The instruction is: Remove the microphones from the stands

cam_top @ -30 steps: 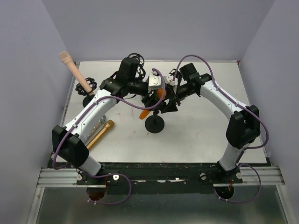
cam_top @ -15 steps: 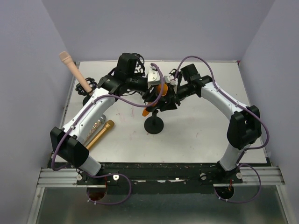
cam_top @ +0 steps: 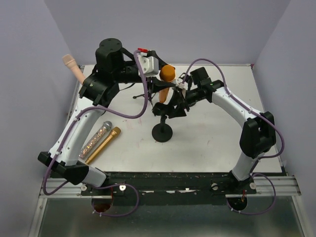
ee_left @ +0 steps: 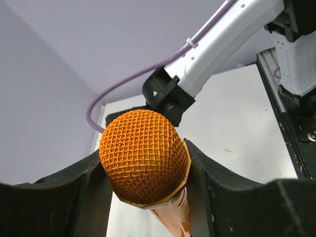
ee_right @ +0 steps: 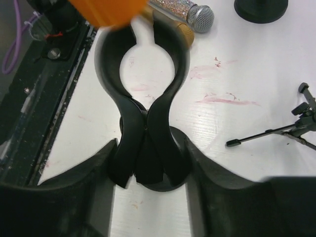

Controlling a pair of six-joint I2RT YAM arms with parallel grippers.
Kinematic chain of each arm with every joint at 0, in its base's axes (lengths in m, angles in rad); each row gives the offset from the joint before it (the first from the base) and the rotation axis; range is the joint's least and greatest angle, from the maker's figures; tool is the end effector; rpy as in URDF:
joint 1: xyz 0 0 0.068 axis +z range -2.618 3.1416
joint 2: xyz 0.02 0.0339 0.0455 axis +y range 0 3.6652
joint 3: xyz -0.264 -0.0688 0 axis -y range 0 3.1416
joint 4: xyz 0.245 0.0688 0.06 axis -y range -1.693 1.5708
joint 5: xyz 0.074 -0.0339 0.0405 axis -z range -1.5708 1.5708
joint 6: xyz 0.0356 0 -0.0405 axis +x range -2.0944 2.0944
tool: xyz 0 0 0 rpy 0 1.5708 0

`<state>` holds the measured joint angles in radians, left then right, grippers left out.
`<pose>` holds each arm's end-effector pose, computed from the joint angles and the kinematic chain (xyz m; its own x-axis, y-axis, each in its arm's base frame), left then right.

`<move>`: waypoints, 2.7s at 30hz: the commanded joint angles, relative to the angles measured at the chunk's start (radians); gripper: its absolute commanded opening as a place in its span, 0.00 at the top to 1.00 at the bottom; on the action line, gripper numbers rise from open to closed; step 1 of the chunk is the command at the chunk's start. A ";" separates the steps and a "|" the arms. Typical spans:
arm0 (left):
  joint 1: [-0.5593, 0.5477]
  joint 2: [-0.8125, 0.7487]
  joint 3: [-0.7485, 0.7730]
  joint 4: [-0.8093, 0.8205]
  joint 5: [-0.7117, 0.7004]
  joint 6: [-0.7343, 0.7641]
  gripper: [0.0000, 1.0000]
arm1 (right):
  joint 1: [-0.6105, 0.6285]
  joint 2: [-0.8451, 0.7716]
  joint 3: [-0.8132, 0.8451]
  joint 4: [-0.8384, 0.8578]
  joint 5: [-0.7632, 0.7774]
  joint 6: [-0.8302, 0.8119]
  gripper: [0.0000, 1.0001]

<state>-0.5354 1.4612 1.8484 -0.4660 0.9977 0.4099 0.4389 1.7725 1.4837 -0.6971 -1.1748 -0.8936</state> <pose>0.2327 -0.1728 0.5166 0.3352 0.0524 -0.9407 0.9414 0.0198 0.3366 0.3239 0.1884 0.2867 0.0142 -0.3254 -0.9455 -0.9798 -0.1930 0.0517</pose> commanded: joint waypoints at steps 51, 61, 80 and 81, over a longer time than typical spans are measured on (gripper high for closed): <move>0.468 0.070 -0.845 0.041 -1.236 0.142 0.70 | 0.004 -0.395 -0.109 0.120 0.488 0.436 0.00; 0.468 0.064 -0.899 -0.010 -1.167 0.092 0.53 | 0.003 -0.392 -0.120 0.125 0.489 0.429 0.00; 0.465 0.083 -0.894 -0.068 -1.039 0.081 0.31 | 0.003 -0.400 -0.134 0.137 0.478 0.430 0.00; 0.465 0.096 -0.887 -0.072 -1.036 0.075 0.31 | 0.004 -0.400 -0.132 0.139 0.478 0.429 0.00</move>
<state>-0.0731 1.5375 0.9413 -0.5053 -0.1093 0.5045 0.4397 1.3972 1.3643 -0.5705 -0.7010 -0.4698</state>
